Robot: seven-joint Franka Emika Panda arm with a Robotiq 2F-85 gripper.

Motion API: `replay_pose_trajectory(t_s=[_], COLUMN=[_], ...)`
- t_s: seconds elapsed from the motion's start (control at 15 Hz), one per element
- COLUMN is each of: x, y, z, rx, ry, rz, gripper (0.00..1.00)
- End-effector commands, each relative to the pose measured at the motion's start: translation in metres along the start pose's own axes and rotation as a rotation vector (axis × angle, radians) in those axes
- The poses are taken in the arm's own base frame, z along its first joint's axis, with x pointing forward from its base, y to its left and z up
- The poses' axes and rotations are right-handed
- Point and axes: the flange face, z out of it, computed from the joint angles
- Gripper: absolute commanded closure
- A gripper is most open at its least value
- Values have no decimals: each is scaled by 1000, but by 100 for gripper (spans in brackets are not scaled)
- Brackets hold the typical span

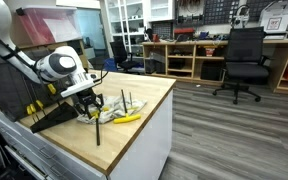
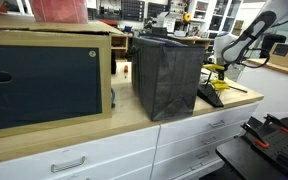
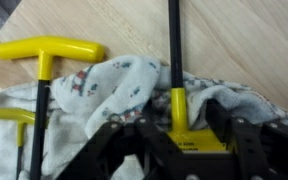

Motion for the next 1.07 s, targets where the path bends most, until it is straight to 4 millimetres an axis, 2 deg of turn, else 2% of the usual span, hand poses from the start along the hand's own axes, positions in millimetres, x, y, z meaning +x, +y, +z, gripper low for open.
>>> replay_pose_trajectory(t_s=[0.0, 0.07, 0.2, 0.27, 0.4, 1.0], x=[13, 14, 16, 17, 20, 27], y=[4, 5, 4, 3, -1, -4], z=[-2, -3, -7, -8, -13, -37], rx=[-24, -26, -25, -20, -13, -12], ry=[-6, -1, 5, 10, 20, 82], rz=[37, 43, 51, 52, 49, 52], gripper=[9, 2, 0, 29, 26, 94])
